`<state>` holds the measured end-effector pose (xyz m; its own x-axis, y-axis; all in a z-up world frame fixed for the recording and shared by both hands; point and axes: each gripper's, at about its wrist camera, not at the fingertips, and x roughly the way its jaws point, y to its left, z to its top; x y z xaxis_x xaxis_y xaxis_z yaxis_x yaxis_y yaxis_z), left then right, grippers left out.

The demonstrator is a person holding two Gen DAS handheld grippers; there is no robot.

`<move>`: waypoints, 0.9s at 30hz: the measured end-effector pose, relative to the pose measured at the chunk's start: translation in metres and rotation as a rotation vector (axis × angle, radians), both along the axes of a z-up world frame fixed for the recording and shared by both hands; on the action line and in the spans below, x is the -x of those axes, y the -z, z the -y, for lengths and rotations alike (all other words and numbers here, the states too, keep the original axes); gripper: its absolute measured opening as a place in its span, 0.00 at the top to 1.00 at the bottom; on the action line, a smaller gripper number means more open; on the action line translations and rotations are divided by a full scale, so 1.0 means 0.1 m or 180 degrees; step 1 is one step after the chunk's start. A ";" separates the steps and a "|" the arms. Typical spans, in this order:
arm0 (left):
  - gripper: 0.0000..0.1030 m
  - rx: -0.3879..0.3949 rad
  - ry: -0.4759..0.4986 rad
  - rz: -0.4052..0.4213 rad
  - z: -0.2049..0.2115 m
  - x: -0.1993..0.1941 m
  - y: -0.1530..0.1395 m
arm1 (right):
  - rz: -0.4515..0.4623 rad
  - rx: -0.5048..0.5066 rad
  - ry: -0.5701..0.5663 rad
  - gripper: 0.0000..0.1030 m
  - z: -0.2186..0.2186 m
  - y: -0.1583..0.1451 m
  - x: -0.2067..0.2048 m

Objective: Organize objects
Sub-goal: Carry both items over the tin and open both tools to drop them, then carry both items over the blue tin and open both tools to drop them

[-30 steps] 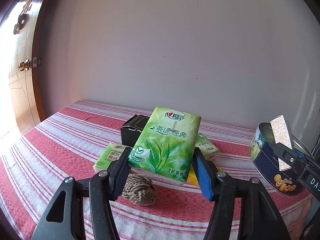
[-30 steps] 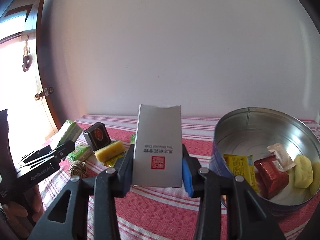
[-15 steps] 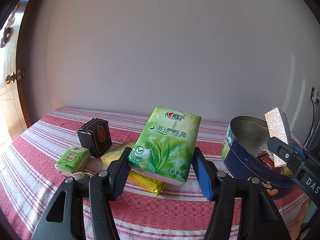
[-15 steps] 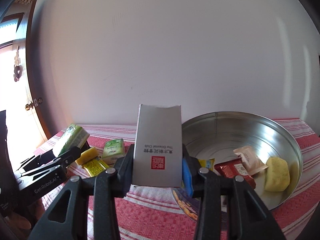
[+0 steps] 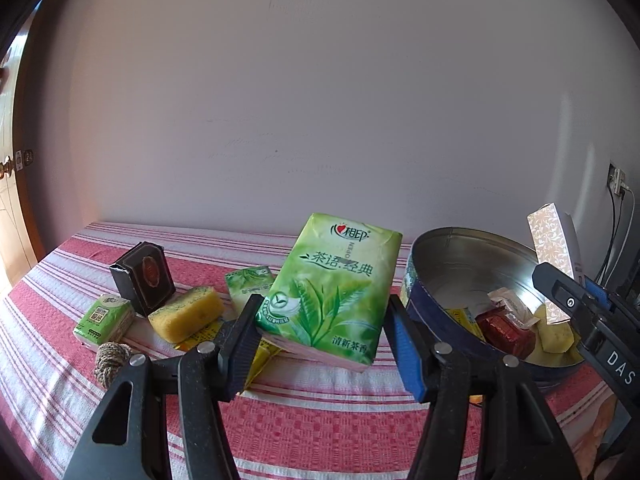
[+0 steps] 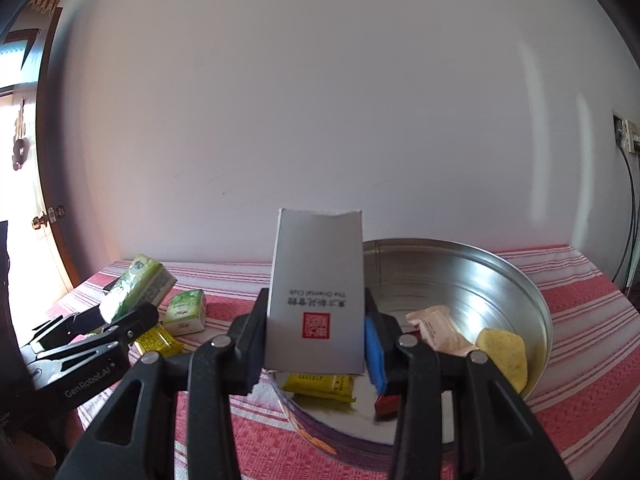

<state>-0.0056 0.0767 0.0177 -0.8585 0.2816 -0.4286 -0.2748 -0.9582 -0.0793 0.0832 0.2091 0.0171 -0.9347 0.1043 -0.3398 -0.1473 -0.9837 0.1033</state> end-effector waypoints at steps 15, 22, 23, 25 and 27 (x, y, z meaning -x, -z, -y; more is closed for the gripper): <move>0.40 -0.0020 0.0271 -0.0067 -0.56 -0.06 -0.08 | -0.0062 0.0081 0.0316 0.60 -0.61 -0.02 -0.14; 0.40 0.0008 0.0395 -0.0062 -0.82 -0.07 -0.05 | -0.0067 0.0072 0.0508 0.60 -0.89 -0.01 -0.18; 0.40 0.0007 0.0413 -0.0065 -0.86 -0.07 -0.05 | -0.0067 0.0077 0.0542 0.60 -0.94 0.00 -0.19; 0.40 -0.0007 0.0456 -0.0067 -0.93 -0.08 -0.05 | -0.0064 0.0074 0.0600 0.60 -1.04 -0.01 -0.19; 0.40 -0.0023 0.0506 -0.0070 -1.01 -0.09 -0.04 | -0.0057 0.0072 0.0655 0.60 -1.14 -0.02 -0.20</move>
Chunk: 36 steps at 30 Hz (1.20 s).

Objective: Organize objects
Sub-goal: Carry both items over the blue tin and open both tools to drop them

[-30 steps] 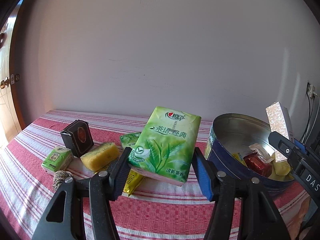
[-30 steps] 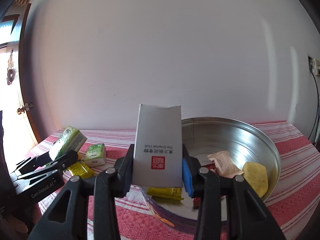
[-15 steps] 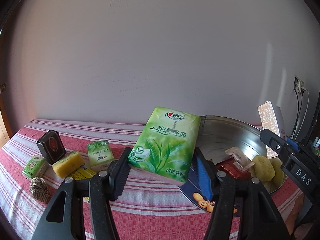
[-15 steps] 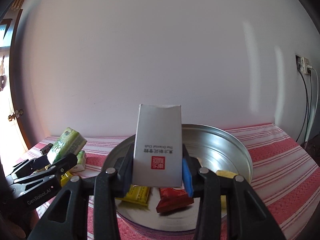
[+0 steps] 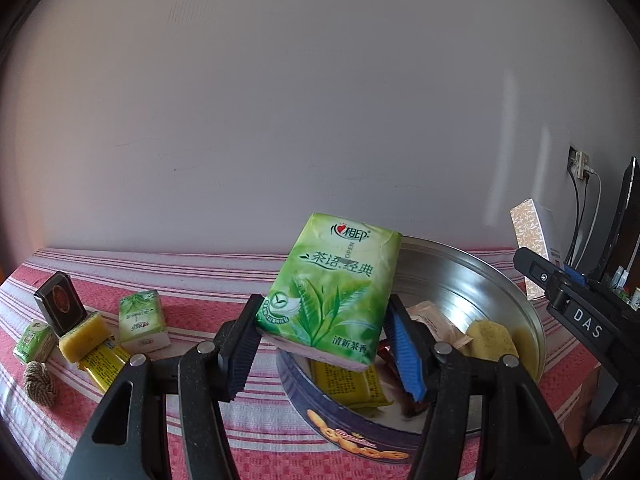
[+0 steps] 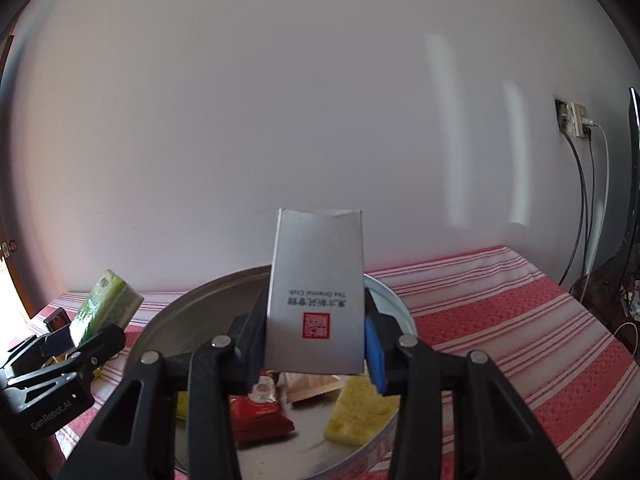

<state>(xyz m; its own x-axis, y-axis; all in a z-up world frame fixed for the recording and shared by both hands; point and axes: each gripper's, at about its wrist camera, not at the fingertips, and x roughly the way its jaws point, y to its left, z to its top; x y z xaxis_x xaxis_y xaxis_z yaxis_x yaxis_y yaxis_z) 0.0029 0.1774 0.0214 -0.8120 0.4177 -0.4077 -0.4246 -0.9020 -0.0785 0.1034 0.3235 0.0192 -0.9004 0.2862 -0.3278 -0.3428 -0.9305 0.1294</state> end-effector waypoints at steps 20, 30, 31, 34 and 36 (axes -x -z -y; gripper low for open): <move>0.40 0.0245 0.0106 -0.0013 -0.45 -0.04 0.15 | 0.0325 -0.0118 0.0110 0.60 -0.29 0.11 0.26; 0.40 0.0284 0.0100 0.0013 -0.42 0.01 0.20 | 0.0477 -0.0166 0.0013 0.60 -0.22 0.19 0.36; 0.40 0.0290 0.0103 0.0012 -0.42 0.01 0.21 | 0.0488 -0.0174 0.0011 0.60 -0.21 0.20 0.36; 0.40 0.0313 0.0112 0.0013 -0.43 0.01 0.22 | 0.0519 -0.0148 -0.0009 0.60 -0.22 0.23 0.38; 0.40 0.0317 0.0104 0.0021 -0.42 0.01 0.22 | 0.0571 -0.0126 -0.0031 0.60 -0.21 0.24 0.40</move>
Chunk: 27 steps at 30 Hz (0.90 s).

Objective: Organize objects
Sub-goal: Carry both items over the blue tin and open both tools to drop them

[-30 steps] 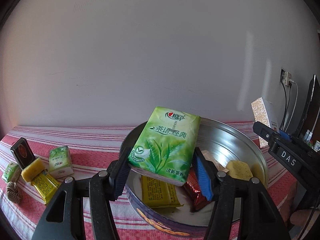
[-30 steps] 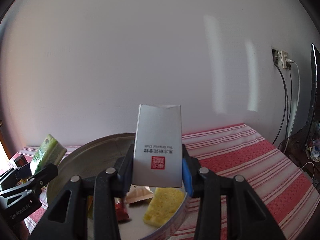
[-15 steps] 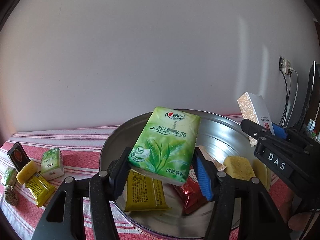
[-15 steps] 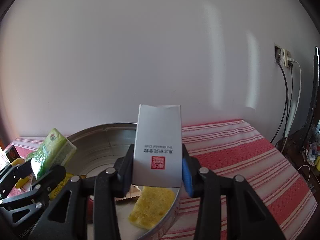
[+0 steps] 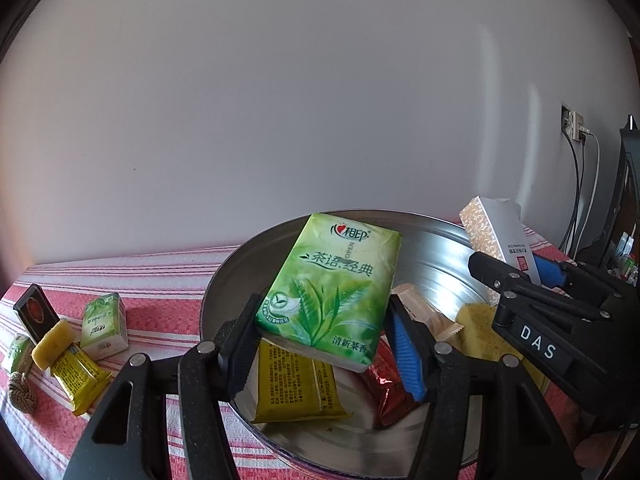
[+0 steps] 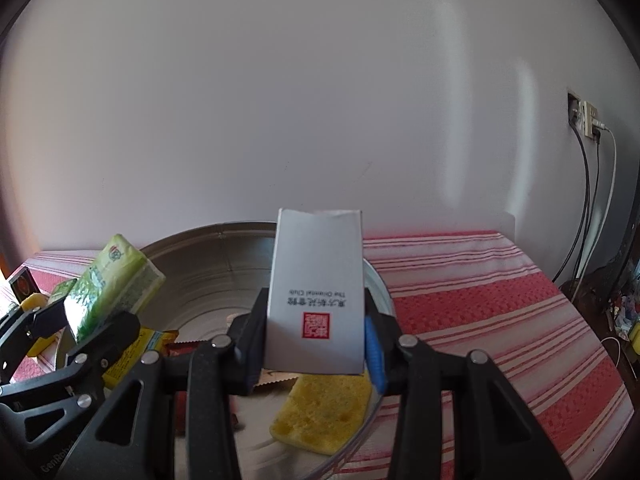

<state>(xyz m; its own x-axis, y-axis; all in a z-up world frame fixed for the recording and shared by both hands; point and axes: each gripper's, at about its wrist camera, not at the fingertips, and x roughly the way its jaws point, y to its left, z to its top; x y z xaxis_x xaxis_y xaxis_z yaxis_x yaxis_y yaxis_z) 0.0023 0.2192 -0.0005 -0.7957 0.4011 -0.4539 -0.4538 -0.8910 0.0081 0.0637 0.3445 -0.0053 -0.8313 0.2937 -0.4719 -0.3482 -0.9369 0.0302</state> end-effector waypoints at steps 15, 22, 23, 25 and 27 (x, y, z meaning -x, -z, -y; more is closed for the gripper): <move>0.40 0.0074 0.0020 0.0001 -0.02 -0.03 0.02 | 0.0023 0.0017 -0.0028 0.60 0.03 0.01 0.02; 0.13 0.0046 -0.0109 -0.0150 0.02 -0.10 0.00 | -0.0046 0.0026 0.0082 0.32 -0.01 0.00 -0.02; 0.10 0.0006 -0.0128 -0.0159 0.07 -0.03 0.00 | -0.0113 0.0052 0.0107 0.32 -0.02 -0.01 -0.05; 0.06 -0.0050 -0.0145 -0.0167 0.09 0.00 -0.02 | -0.0232 0.0121 0.0171 0.24 -0.06 -0.03 -0.10; 0.06 -0.0067 -0.0159 -0.0171 0.10 0.00 -0.02 | -0.0324 0.0182 0.0218 0.19 -0.10 -0.04 -0.14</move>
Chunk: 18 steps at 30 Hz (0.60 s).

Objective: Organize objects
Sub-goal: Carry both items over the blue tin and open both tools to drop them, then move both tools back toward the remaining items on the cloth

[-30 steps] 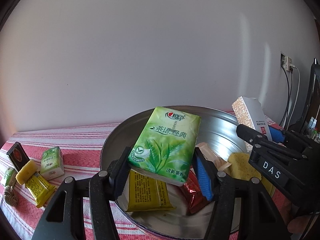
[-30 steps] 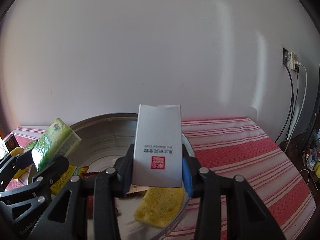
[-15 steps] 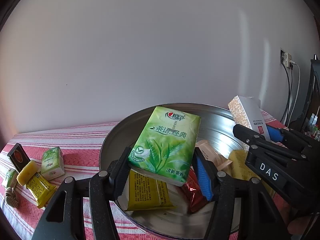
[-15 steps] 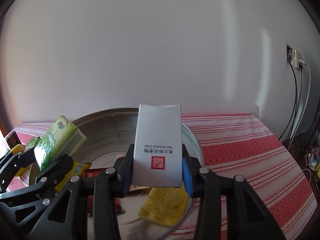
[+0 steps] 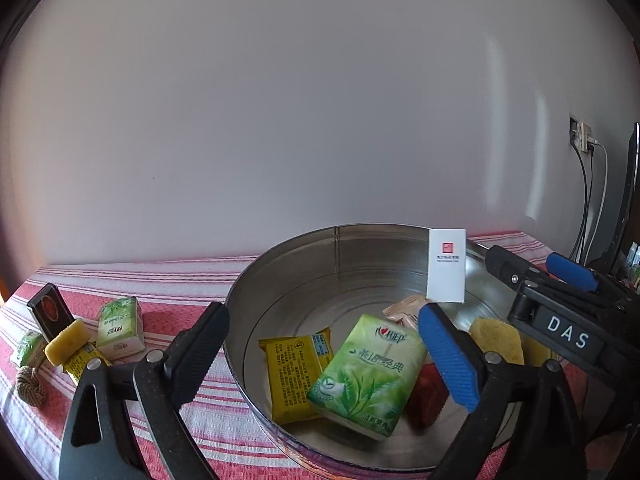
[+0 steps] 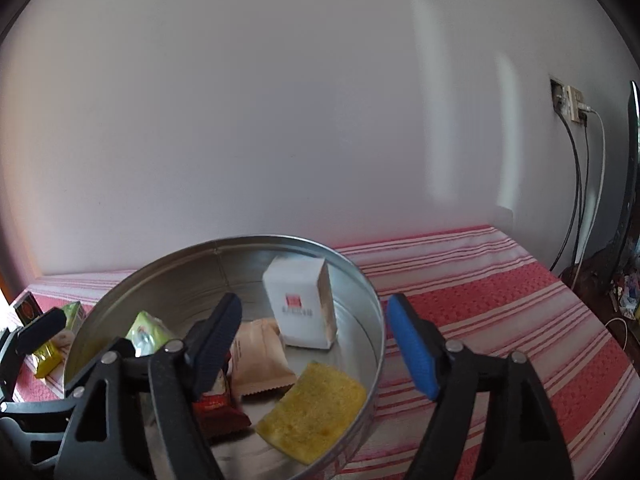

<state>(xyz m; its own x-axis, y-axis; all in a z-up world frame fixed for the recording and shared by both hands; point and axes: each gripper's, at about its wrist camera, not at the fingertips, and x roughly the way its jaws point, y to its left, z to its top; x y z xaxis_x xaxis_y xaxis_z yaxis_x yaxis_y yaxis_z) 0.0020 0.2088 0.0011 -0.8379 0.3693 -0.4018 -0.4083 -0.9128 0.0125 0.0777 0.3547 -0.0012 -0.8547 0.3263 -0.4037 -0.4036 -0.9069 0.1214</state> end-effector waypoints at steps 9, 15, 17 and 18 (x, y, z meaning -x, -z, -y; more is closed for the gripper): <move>0.06 -0.0067 -0.0065 -0.0012 0.13 -0.07 -0.11 | -0.0103 0.0011 0.0077 0.05 -0.05 -0.02 -0.03; 0.06 0.0051 -0.0268 -0.0418 0.18 -0.28 -0.20 | -0.0104 0.0062 0.0103 0.03 -0.08 -0.01 -0.05; 0.06 0.0079 -0.0293 -0.0528 0.20 -0.34 -0.21 | -0.0106 0.0073 0.0114 0.03 -0.09 -0.01 -0.05; 0.06 0.0067 -0.0291 -0.0553 0.22 -0.36 -0.21 | -0.0108 0.0072 0.0113 0.03 -0.07 -0.01 -0.05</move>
